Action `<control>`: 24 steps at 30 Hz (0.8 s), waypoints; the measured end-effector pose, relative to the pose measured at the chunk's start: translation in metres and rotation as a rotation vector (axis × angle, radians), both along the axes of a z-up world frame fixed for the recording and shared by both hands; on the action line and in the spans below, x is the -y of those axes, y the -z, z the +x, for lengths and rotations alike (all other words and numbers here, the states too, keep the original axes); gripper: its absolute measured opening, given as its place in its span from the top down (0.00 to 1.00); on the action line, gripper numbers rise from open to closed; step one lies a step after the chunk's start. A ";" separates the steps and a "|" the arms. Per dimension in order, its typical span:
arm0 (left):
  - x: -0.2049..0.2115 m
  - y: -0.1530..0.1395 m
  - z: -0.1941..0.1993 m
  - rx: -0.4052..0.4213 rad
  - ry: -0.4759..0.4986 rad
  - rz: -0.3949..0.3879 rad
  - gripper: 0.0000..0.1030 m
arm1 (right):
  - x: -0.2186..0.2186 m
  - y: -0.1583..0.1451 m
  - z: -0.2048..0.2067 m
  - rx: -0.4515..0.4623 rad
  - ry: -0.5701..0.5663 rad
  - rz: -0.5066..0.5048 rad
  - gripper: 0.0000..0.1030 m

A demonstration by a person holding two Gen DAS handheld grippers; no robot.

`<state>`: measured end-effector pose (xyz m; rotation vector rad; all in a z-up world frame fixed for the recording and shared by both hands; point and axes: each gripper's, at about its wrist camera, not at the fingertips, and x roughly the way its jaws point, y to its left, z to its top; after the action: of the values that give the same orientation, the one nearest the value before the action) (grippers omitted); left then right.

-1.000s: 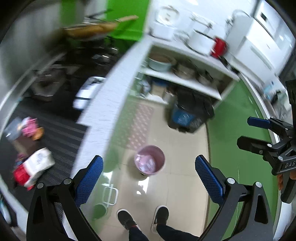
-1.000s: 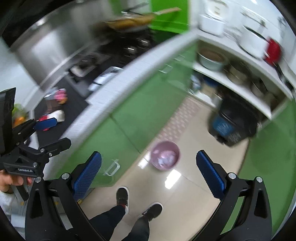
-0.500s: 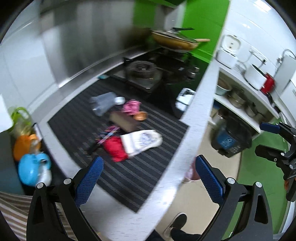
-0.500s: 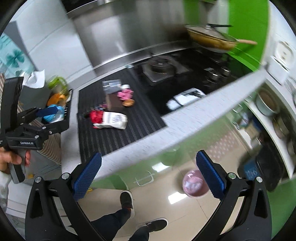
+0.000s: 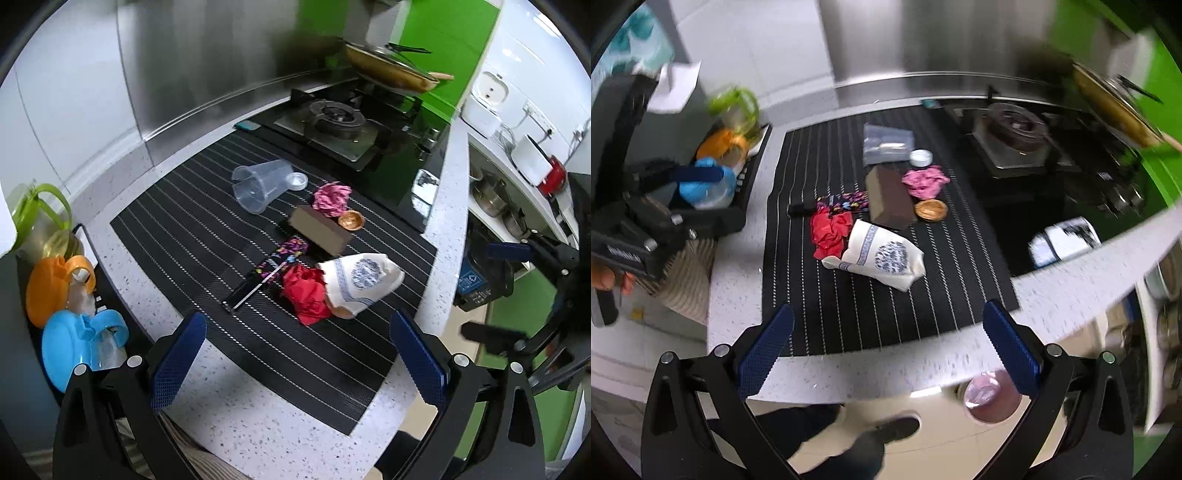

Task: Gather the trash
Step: 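Move both tools back to the mat, then grasp the white patterned paper bag with the right gripper while the left gripper grasps the red cloth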

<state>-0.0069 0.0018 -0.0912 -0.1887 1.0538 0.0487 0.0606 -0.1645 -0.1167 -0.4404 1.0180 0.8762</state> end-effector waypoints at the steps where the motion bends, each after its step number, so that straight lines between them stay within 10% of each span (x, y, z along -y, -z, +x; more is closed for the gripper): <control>1: -0.003 0.002 0.001 -0.002 -0.013 -0.003 0.07 | -0.004 0.004 0.001 -0.002 -0.017 -0.005 0.03; 9: -0.020 0.016 0.008 -0.031 -0.143 -0.018 0.07 | -0.050 0.045 0.015 0.012 -0.265 -0.096 0.04; 24: -0.023 0.037 0.014 -0.064 -0.196 -0.057 0.07 | -0.074 0.078 0.021 -0.004 -0.447 -0.192 0.87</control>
<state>0.0068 0.0248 -0.1287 -0.3437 1.0982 0.2023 0.0815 -0.0904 -0.1952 -0.8505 1.0284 1.1798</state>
